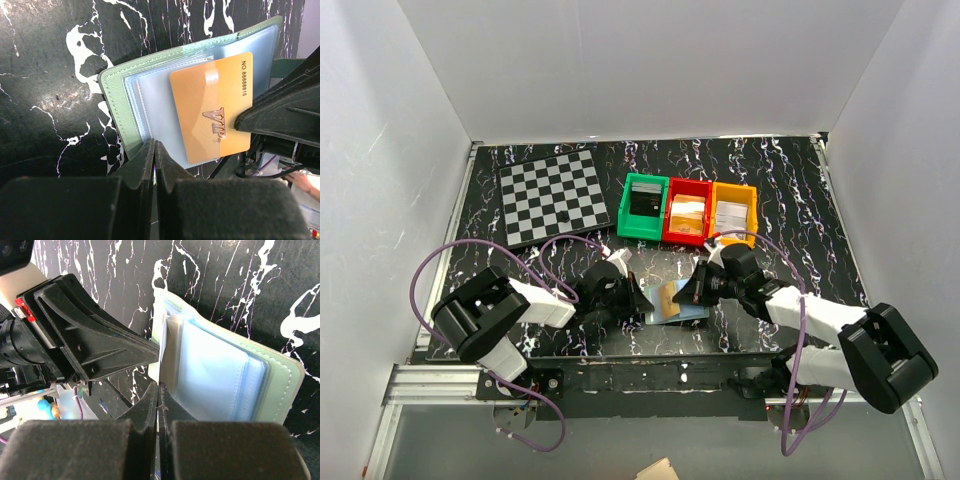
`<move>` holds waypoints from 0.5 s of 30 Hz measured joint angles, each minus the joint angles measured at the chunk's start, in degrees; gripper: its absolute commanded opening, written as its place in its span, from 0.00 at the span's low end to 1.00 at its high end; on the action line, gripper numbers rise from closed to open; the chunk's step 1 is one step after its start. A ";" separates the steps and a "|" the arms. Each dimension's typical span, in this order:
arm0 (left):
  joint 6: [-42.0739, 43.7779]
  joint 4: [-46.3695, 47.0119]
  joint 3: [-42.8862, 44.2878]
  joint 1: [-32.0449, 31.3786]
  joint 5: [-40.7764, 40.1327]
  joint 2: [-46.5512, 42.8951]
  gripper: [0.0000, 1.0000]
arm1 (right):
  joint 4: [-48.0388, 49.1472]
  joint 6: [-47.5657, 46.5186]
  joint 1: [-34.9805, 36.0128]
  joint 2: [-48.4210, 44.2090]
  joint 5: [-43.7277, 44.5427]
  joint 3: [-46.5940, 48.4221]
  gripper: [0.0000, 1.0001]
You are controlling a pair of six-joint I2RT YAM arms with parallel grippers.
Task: Take the credit cards out of the card holder
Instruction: Remove the credit card from the card holder.
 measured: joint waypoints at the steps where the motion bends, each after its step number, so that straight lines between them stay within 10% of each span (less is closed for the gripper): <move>1: 0.00 0.04 -0.04 0.00 0.00 0.00 0.00 | -0.22 -0.20 0.00 -0.28 0.04 0.00 0.01; 15: 0.02 -1.66 -0.24 -0.04 -0.02 -1.14 0.00 | -5.84 -3.32 -0.13 -5.20 1.86 0.00 0.01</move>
